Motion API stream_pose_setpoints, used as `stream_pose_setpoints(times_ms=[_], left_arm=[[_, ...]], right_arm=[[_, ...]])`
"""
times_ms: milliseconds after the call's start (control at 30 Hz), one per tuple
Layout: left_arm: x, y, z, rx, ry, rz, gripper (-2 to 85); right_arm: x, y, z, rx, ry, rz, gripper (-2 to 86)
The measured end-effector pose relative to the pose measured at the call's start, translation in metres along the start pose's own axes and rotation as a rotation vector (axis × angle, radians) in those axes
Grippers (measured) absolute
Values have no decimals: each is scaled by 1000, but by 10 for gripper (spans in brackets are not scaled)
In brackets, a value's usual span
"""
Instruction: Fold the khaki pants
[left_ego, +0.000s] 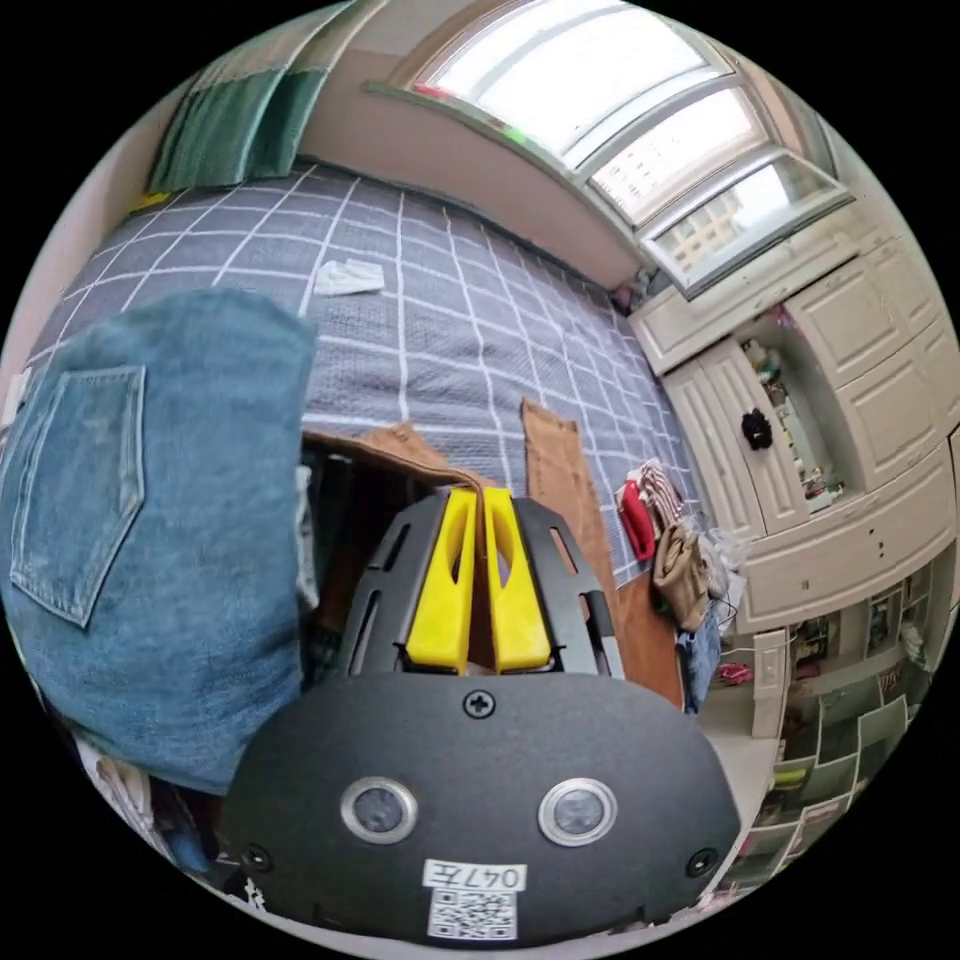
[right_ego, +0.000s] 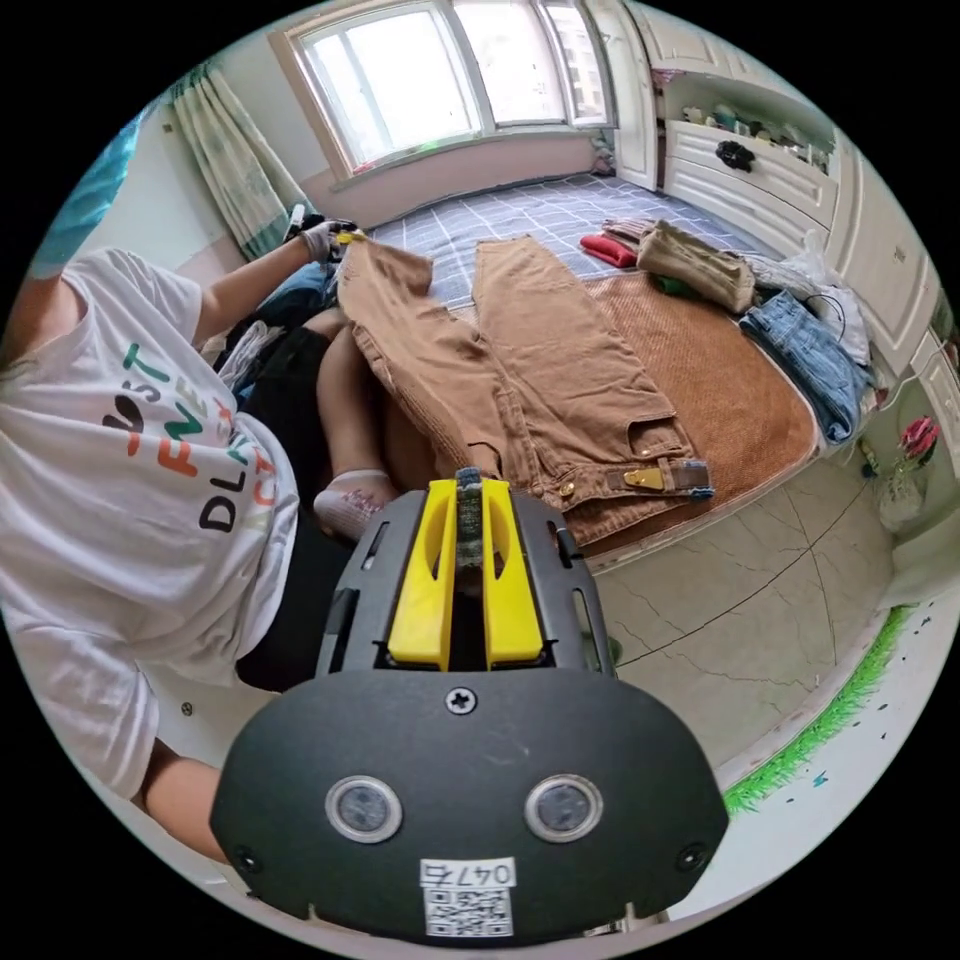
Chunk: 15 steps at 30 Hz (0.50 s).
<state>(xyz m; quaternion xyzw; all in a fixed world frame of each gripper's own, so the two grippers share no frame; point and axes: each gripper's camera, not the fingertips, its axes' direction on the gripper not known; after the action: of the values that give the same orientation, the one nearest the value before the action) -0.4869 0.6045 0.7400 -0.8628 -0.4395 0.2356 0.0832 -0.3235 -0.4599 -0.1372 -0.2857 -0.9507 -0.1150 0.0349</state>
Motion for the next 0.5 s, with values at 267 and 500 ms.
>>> stream_pose_setpoints(times_ms=[267,500], left_arm=[[310,-70,161,-58,-43,311,23],[432,-26,334,-297,80,438,158]], right_arm=[[138,-37,-18,66,35,229,11],[263,-23,73,32,120,609,73]])
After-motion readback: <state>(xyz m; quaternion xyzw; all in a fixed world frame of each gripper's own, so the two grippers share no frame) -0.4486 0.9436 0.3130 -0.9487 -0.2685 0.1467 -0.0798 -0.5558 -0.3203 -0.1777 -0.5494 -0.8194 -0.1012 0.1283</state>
